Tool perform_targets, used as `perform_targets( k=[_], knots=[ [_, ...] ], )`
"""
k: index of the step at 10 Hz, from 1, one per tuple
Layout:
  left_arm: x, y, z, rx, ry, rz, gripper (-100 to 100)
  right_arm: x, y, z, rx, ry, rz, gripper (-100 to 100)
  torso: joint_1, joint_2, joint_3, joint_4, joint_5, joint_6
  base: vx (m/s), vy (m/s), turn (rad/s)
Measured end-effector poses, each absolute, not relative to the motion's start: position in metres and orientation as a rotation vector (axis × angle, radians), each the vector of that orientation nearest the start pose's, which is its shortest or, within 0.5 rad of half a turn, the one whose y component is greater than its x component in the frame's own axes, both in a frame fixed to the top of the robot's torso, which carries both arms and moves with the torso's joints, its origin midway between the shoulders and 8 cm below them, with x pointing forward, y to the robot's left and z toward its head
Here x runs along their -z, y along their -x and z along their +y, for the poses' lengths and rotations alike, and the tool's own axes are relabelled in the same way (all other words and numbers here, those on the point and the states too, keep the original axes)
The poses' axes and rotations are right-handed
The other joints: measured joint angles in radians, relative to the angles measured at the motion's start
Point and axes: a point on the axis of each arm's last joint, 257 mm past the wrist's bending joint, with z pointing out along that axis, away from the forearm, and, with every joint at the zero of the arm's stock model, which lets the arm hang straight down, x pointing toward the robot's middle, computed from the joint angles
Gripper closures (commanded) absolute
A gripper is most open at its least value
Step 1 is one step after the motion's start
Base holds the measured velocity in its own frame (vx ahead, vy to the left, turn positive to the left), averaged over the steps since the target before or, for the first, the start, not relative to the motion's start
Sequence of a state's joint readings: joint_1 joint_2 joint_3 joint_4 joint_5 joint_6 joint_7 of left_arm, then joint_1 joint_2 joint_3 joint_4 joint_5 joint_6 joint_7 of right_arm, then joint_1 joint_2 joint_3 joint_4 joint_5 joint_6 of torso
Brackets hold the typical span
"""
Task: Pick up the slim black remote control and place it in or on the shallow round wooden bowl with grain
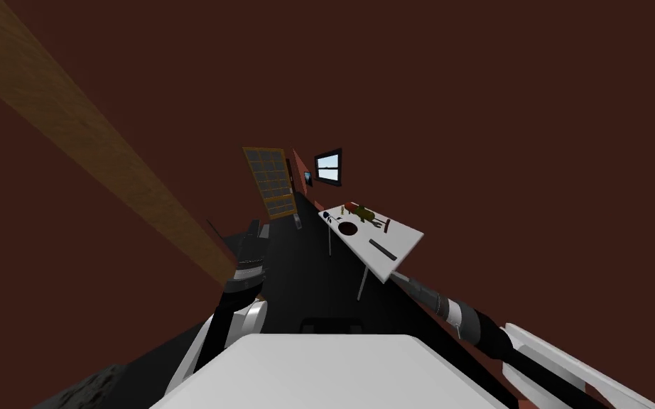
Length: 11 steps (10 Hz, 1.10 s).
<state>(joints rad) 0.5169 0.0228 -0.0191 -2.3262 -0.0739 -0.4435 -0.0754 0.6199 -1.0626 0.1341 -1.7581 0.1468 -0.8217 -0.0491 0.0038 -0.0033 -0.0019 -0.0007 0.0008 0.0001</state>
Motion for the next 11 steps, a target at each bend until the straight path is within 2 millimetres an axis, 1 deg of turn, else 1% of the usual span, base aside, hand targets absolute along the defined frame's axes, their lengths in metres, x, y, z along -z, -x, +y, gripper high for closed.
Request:
perform_targets(
  k=[3, 6, 7, 8, 11],
  knots=[
    [-0.028, -0.345, 0.264, 1.192, 0.587, 0.708, 0, 0.246, -0.286, -0.317, -1.058, 0.052, 1.930, -100, 0.000, 0.000, 0.000, 0.000, 0.000, 0.000, 0.058, 0.059, 0.100],
    [-0.028, -0.345, 0.264, 1.192, 0.588, 0.708, 0, 0.265, -0.283, -0.349, -0.966, 0.116, 2.044, -100, 0.001, -0.001, -0.001, 0.000, 0.000, 0.000, 0.057, 0.056, 0.074],
    [-0.028, -0.345, 0.264, 1.192, 0.587, 0.708, 0, 0.268, -0.280, -0.357, -0.942, 0.137, 2.073, -100, 0.000, 0.000, 0.000, 0.000, 0.000, 0.000, 0.075, 0.063, 0.093],
    [-0.028, -0.345, 0.264, 1.192, 0.588, 0.708, 0, 0.275, -0.277, -0.366, -0.906, 0.159, 2.113, -100, 0.001, -0.001, -0.001, 0.000, 0.000, 0.000, 0.062, 0.047, 0.062],
    [-0.028, -0.345, 0.264, 1.192, 0.587, 0.708, 0, 0.284, -0.273, -0.399, -0.813, 0.218, 2.206, -100, 0.000, -0.001, 0.000, 0.000, 0.000, 0.000, 0.069, 0.057, 0.097]
  ],
)
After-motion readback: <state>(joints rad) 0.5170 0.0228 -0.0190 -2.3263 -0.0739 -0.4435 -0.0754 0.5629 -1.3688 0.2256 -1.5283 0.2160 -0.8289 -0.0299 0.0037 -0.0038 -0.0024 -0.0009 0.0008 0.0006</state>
